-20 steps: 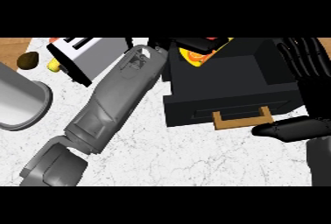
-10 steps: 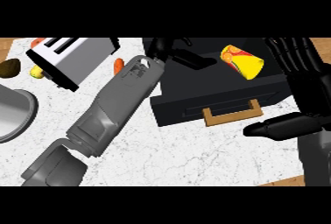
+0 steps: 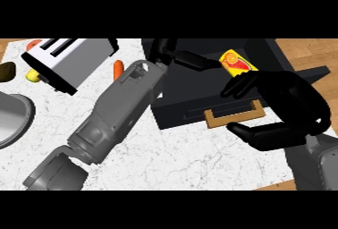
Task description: Pick up the cup, place it into the drawer and close the drawer
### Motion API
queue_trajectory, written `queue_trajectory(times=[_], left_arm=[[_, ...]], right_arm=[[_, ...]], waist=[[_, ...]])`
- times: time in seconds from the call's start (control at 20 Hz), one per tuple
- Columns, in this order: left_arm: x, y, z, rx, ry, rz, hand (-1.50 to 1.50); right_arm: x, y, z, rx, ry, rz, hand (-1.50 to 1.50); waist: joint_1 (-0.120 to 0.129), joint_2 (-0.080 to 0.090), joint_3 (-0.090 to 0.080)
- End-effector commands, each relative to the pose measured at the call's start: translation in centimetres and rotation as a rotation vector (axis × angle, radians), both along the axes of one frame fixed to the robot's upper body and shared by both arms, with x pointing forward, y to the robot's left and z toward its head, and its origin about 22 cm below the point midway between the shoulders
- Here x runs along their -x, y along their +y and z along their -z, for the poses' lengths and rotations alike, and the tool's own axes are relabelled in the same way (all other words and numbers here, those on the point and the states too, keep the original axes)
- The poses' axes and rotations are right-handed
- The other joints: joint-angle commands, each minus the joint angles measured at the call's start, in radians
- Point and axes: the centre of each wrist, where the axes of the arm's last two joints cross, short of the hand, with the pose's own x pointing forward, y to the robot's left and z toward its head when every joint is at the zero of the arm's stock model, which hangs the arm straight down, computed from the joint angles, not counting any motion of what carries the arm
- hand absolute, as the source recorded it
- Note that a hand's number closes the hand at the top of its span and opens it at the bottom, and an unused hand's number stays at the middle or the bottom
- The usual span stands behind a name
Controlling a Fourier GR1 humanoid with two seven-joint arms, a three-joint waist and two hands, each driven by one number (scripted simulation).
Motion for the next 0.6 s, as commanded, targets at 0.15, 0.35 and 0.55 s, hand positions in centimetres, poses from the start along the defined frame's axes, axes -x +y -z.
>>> queue_trajectory(times=[0.15,0.35,0.55], left_arm=[[-0.2,-0.2,-1.4,0.156,-0.067,-0.052,-1.5],[-0.3,-0.3,-1.3,0.153,-0.073,-0.109,-1.5],[-0.1,0.8,0.9,0.189,-0.031,-0.098,-1.5]], right_arm=[[0.7,-0.9,0.4,0.395,0.077,-0.184,1.5],[1.5,-1.1,1.0,0.564,0.088,-0.117,-1.5],[2.2,-1.1,2.1,0.727,0.003,0.021,-1.5]], waist=[[0.048,-0.017,-0.001],[0.076,-0.026,0.0],[0.142,-0.034,0.001]])
